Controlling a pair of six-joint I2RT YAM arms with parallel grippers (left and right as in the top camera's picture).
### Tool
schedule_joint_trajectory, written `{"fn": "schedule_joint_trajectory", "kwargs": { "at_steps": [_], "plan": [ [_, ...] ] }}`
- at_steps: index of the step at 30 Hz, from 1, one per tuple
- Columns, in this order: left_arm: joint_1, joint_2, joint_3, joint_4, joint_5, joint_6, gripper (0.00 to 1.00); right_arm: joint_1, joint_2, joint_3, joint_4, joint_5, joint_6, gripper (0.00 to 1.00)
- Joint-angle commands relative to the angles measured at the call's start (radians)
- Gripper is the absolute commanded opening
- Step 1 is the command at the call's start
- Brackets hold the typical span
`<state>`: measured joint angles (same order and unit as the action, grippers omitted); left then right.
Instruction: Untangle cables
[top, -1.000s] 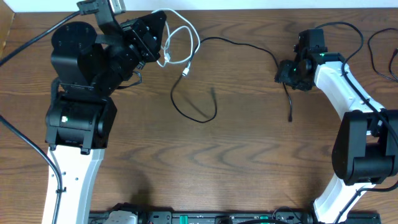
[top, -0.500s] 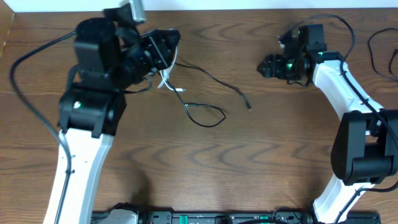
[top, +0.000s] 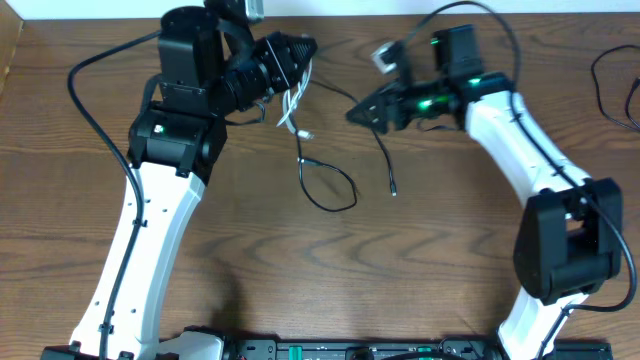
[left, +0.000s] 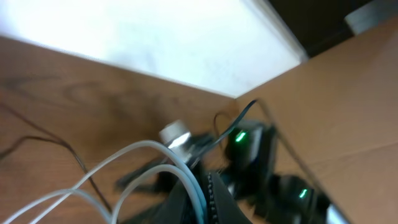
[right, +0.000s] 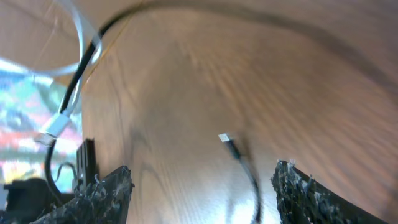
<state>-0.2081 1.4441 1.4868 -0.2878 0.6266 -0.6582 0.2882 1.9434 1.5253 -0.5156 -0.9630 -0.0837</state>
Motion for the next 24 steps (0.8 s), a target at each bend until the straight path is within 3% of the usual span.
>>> {"fn": "schedule_joint_trajectory", "kwargs": {
  "at_steps": [1, 15, 24],
  "plan": [
    [0.025, -0.009, 0.006, 0.039, 0.013, -0.115, 0.08, 0.064, -0.013, 0.014, 0.029, 0.014, -0.029, 0.69],
    [0.074, -0.009, 0.006, 0.050, -0.144, -0.479, 0.08, 0.154, -0.013, 0.014, 0.259, -0.026, 0.188, 0.73],
    [0.074, -0.009, 0.005, 0.085, -0.174, -0.516, 0.08, 0.186, -0.012, 0.014, 0.281, 0.021, 0.245, 0.71]
  ]
}}
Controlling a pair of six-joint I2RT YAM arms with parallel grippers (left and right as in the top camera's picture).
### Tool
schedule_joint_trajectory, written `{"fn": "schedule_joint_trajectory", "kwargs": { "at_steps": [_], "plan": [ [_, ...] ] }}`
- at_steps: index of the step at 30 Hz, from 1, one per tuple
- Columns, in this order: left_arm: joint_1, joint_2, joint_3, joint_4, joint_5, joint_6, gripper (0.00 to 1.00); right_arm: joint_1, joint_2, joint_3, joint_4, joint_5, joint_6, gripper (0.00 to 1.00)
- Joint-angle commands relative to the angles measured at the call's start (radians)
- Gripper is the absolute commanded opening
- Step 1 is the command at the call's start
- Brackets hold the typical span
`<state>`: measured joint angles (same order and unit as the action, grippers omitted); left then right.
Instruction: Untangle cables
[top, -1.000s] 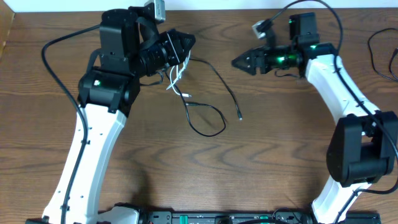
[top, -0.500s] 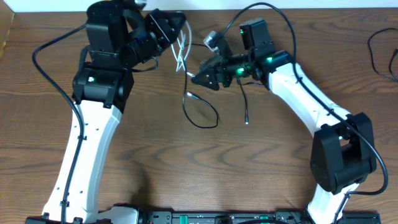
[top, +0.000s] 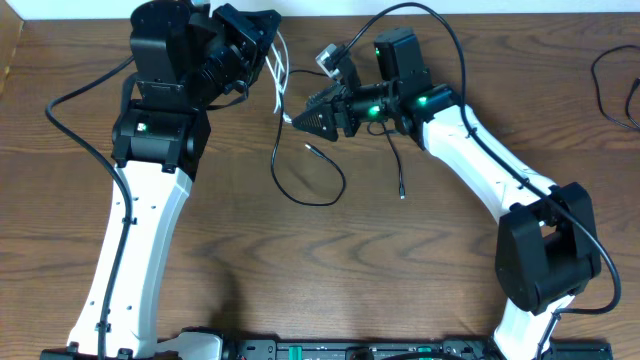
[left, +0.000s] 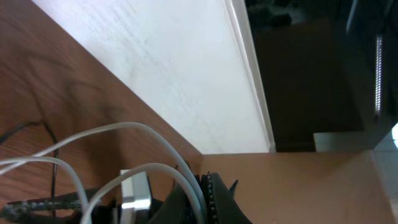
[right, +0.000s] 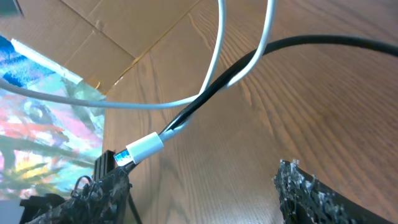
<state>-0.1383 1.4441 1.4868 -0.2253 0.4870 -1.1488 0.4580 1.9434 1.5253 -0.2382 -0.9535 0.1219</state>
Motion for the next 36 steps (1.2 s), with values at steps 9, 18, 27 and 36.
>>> {"fn": "schedule_joint_trajectory", "kwargs": {
  "at_steps": [9, 18, 27, 36],
  "plan": [
    [0.005, -0.009, 0.006, 0.077, -0.055, -0.064, 0.08, 0.119, -0.011, 0.014, 0.063, 0.160, 0.148, 0.65],
    [0.005, -0.009, 0.006, 0.070, -0.054, -0.060, 0.08, 0.172, -0.011, 0.014, 0.093, 0.365, 0.348, 0.50],
    [0.019, -0.009, 0.006, 0.068, -0.152, 0.078, 0.08, 0.124, -0.011, 0.014, 0.006, 0.404, 0.356, 0.01],
    [0.130, -0.009, 0.005, 0.011, -0.186, 0.229, 0.08, -0.066, -0.017, 0.014, -0.164, 0.370, 0.263, 0.01]
  ]
}}
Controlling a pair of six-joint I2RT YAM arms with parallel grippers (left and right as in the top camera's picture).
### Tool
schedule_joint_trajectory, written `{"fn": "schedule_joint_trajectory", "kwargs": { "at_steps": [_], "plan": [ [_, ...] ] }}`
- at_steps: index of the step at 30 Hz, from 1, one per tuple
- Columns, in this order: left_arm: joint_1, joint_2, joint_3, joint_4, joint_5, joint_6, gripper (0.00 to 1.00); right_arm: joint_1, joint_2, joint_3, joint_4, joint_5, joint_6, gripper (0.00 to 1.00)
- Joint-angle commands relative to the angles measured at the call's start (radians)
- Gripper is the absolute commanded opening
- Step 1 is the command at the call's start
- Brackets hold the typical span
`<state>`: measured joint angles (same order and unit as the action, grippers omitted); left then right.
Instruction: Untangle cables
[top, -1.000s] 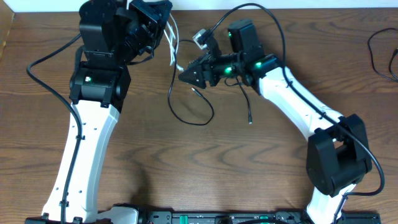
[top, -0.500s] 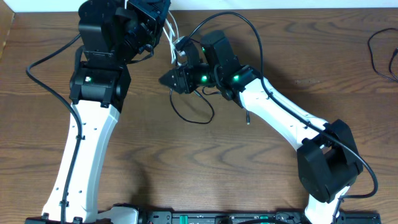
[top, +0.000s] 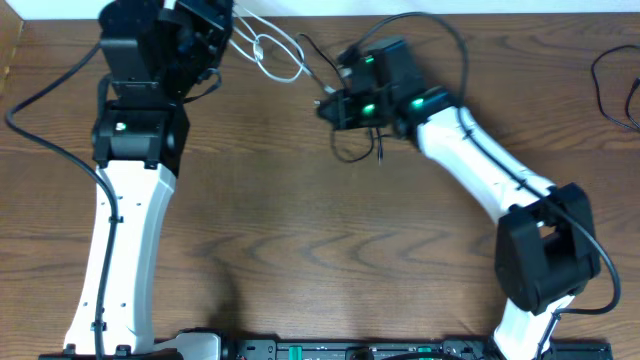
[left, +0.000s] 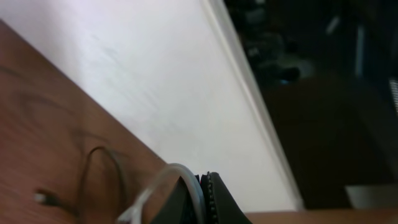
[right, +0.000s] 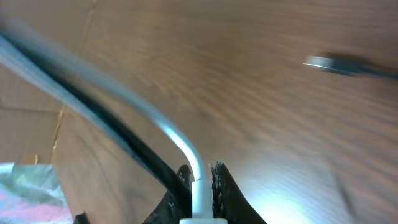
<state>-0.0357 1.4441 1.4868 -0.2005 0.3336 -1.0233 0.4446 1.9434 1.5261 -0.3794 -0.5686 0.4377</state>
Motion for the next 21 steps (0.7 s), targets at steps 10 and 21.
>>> {"fn": "schedule_joint_trajectory", "kwargs": {
  "at_steps": [10, 21],
  "plan": [
    [0.040, 0.001, 0.005, -0.362, -0.265, 0.266, 0.08, -0.212, -0.236, 0.014, -0.072, -0.126, -0.183, 0.01],
    [0.039, 0.142, 0.005, -0.536, -0.278, 0.377, 0.08, -0.462, -0.560, 0.014, -0.134, -0.200, -0.192, 0.01]
  ]
}}
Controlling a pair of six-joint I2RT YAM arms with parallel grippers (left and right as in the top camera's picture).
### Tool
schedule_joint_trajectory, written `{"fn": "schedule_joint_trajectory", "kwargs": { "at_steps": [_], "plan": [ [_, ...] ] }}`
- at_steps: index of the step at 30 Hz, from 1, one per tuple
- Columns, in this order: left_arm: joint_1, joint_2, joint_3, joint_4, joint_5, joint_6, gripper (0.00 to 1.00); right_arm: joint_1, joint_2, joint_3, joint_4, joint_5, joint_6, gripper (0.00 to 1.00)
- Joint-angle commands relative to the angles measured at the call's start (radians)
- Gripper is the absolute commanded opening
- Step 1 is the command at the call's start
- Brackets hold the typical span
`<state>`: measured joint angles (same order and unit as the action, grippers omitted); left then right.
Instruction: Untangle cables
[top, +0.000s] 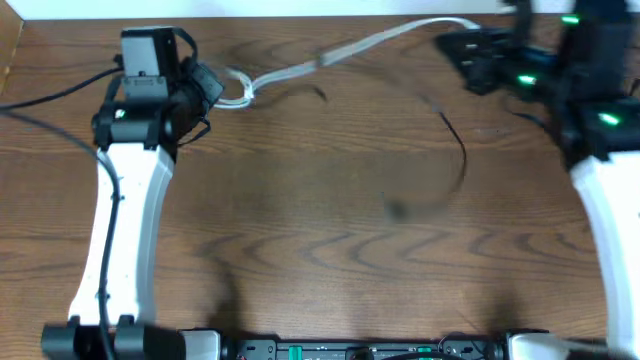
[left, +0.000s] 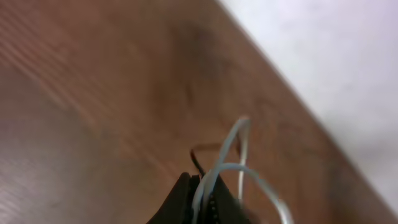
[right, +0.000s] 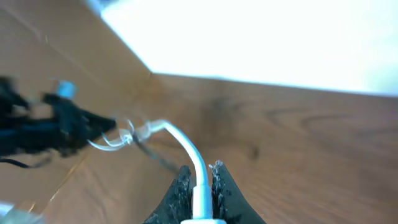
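A white cable runs taut across the back of the table between my two grippers. My left gripper at the far left is shut on its looped end, and the loops spring out of the closed fingertips. My right gripper at the far right is shut on the cable's white plug. A black cable shows as a blurred arc in the right middle, apart from the white one. A short dark piece lies under the white line.
The table's back edge meets a white wall. A brown cardboard panel stands to the left in the right wrist view. My right arm runs down the right side, my left arm down the left.
The grippers were close together at the back, left of centre; now the left is further left and the right far to the right. The white cable is stretched out and the black one is free.
My left gripper held the white cable's loops throughout. My right gripper stood open near the tangle, then open at the white plug crossed by the black cable, then shut on that plug. Now the grippers are far apart and the cables are separate.
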<state>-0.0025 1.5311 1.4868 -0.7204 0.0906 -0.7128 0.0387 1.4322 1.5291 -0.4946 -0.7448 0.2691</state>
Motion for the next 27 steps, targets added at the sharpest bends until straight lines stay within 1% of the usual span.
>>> {"fn": "schedule_joint_trajectory", "kwargs": {
  "at_steps": [1, 4, 8, 10, 13, 16, 18, 19, 21, 22, 25, 27],
  "plan": [
    [0.006, 0.074, 0.005, -0.026, -0.035, 0.066, 0.08, -0.083, -0.067, 0.011, -0.030, -0.024, -0.024, 0.01],
    [0.006, 0.131, 0.005, -0.035, -0.017, 0.074, 0.07, -0.164, -0.100, 0.011, -0.057, -0.021, -0.023, 0.01],
    [0.003, 0.190, 0.005, -0.027, 0.059, 0.126, 0.07, -0.238, -0.101, 0.011, -0.082, -0.020, -0.019, 0.01],
    [-0.003, 0.207, 0.005, -0.027, 0.059, 0.145, 0.08, -0.263, -0.094, 0.011, -0.090, 0.002, -0.006, 0.01],
    [-0.005, 0.214, 0.005, -0.028, 0.058, 0.202, 0.07, -0.307, -0.085, 0.011, -0.106, 0.086, 0.032, 0.01],
    [-0.005, 0.214, 0.005, -0.026, 0.058, 0.246, 0.08, -0.348, -0.078, 0.011, -0.124, 0.087, 0.045, 0.01],
    [-0.005, 0.214, 0.005, -0.026, 0.059, 0.249, 0.07, -0.354, -0.076, 0.011, -0.139, 0.090, 0.041, 0.01],
    [-0.006, 0.214, 0.005, -0.024, 0.060, 0.249, 0.08, -0.354, -0.072, 0.011, -0.147, 0.088, 0.029, 0.05],
    [-0.009, 0.214, 0.005, -0.009, 0.079, 0.280, 0.07, -0.346, -0.066, 0.011, -0.162, 0.088, 0.003, 0.39],
    [-0.011, 0.214, 0.005, 0.011, 0.127, 0.327, 0.07, -0.337, -0.061, 0.011, -0.169, 0.088, -0.011, 0.53],
    [-0.017, 0.212, 0.006, 0.071, 0.295, 0.444, 0.08, -0.308, -0.045, 0.011, -0.185, 0.088, -0.031, 0.65],
    [-0.022, 0.206, 0.006, 0.104, 0.386, 0.480, 0.08, -0.282, -0.032, 0.011, -0.192, 0.088, -0.048, 0.69]
  ]
}}
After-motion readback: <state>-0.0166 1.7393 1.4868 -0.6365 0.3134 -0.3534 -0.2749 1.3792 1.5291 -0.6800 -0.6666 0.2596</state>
